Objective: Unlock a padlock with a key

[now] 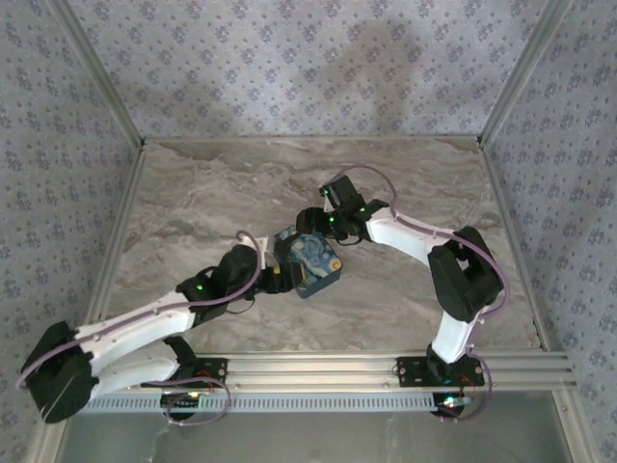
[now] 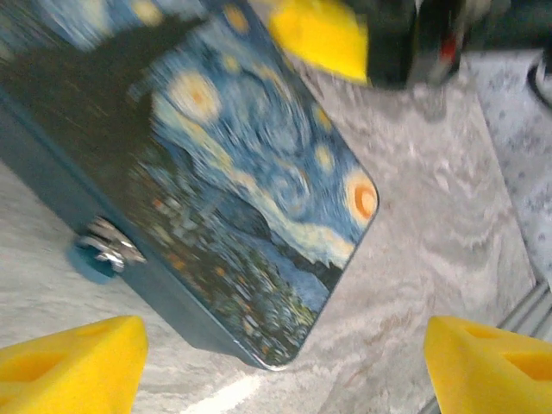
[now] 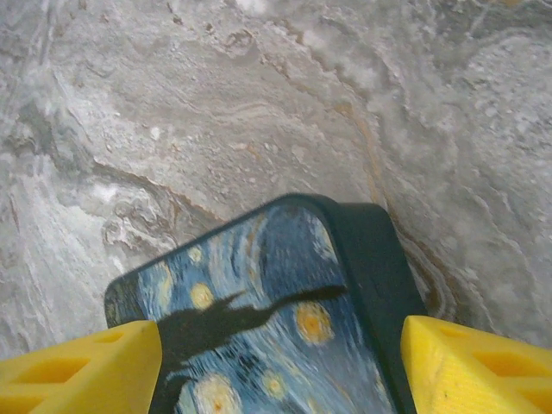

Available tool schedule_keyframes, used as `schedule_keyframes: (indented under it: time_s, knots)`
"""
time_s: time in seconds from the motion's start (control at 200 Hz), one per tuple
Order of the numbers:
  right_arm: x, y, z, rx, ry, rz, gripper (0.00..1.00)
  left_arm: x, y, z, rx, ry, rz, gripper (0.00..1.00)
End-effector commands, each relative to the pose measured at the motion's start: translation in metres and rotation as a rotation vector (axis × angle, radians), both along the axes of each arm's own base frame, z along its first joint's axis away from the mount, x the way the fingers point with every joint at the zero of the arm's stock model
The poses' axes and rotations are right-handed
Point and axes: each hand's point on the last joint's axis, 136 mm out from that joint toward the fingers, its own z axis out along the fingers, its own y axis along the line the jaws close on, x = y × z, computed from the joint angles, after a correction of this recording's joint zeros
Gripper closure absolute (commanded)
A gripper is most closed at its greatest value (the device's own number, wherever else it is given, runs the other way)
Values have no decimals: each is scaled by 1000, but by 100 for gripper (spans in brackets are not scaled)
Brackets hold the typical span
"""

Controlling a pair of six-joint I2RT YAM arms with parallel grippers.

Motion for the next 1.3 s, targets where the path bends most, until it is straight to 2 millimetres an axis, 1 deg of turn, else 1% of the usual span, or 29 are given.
schedule_keyframes:
  time_s: [0.0, 0.11, 0.15, 0.215, 0.275, 0.375, 0.435, 0.48, 0.535, 0.575, 0.655, 0.75, 0.874, 1.069, 1.214, 1.294]
  knots:
    - [-19, -28, 8, -77, -8, -28, 24, 15, 34, 7, 60, 14, 108, 16]
    - [-41, -51, 11, -92, 0, -84, 24, 35, 50, 18, 69, 16, 143, 15]
    - [-50, -59, 11, -97, 4, -107, 24, 44, 53, 20, 73, 15, 142, 13]
    - [-66, -71, 11, -104, 10, -146, 24, 62, 58, 20, 79, 25, 145, 12]
    - [-80, -80, 8, -93, 27, -179, 23, 79, 56, 20, 60, 43, 123, 12]
    - [-100, -83, 1, -56, 65, -209, 24, 106, 42, 17, 47, 74, 57, 13]
    - [-109, -80, -1, -40, 72, -218, 24, 121, 30, 14, 52, 90, 11, 13]
    - [-115, -77, -3, -23, 77, -223, 24, 131, 19, 11, 48, 104, -28, 15]
    - [-120, -69, -5, 9, 80, -223, 24, 143, 7, 7, 34, 128, -67, 17]
    - [-122, -64, -7, 29, 80, -222, 25, 151, -2, 4, 20, 145, -95, 21]
    - [-123, -53, -9, 61, 82, -224, 27, 161, -17, -3, -3, 191, -138, 26]
    - [-119, -43, -12, 88, 88, -224, 29, 161, -24, -11, -3, 221, -168, 28]
    - [-108, -34, -13, 101, 93, -220, 30, 149, -24, -20, 6, 241, -184, 29]
    - [-83, -30, -11, 105, 81, -231, 32, 127, -12, -21, -6, 229, -152, 29]
    - [-62, -25, -9, 86, 67, -220, 32, 115, -1, -20, -2, 219, -120, 30]
    - [-49, -19, -6, 88, 62, -201, 34, 110, 5, -20, 1, 215, -96, 30]
